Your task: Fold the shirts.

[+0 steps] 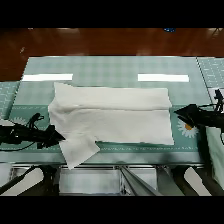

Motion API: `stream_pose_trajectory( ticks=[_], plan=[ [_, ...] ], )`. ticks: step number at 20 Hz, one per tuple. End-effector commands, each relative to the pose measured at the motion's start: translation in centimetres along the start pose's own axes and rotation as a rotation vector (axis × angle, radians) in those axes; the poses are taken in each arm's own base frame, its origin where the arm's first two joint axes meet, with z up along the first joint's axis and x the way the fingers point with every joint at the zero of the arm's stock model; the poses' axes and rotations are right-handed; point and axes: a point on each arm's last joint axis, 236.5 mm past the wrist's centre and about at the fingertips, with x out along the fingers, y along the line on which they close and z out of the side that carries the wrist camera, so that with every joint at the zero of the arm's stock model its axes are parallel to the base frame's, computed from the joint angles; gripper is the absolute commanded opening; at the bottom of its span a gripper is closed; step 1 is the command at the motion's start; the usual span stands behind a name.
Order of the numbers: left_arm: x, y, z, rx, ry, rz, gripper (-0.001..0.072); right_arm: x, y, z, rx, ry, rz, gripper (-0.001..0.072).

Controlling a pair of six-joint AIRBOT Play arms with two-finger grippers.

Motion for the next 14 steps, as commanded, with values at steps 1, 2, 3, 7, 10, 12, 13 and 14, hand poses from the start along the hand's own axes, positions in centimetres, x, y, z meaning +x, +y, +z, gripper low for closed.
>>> stream_pose_trajectory(
  ticks=[1, 2, 3, 7, 10, 12, 13, 14],
  plan=[
    [0.4, -1.7, -0.4, 0.054, 0.026, -0.070, 0.0026, -2.4, -5.9, -0.5, 0.162, 0.006, -0.164, 0.0410],
    [0.4, -1.9, -0.3, 0.054, 0.024, -0.077, 0.0026, -2.7, -7.3, -2.3, 0.225, 0.063, -0.199, 0.0410],
    [0.4, -1.9, -0.3, 0.056, 0.023, -0.076, 0.0026, -2.5, -8.0, -4.8, 0.250, 0.144, -0.214, 0.0410],
    [0.1, -2.1, 0.1, 0.072, -0.004, -0.074, 0.0026, -0.4, -8.7, -10.5, 0.299, 0.307, -0.222, 0.0411],
    [-0.1, -2.2, 0.3, 0.080, -0.016, -0.071, 0.0026, 0.0, -9.1, -11.0, 0.311, 0.311, -0.224, 0.0411],
    [-0.1, -2.1, 0.3, 0.080, -0.017, -0.071, 0.0026, 0.4, -9.1, -11.3, 0.330, 0.338, -0.208, 0.0411],
    [-0.1, -2.2, 0.3, 0.080, -0.017, -0.071, 0.0026, 0.8, -9.1, -11.3, 0.343, 0.351, -0.196, 0.0411],
    [-0.1, -2.1, 0.4, 0.080, -0.020, -0.070, 0.0026, 1.2, -8.8, -11.3, 0.349, 0.358, -0.173, 0.0411]
  ],
)
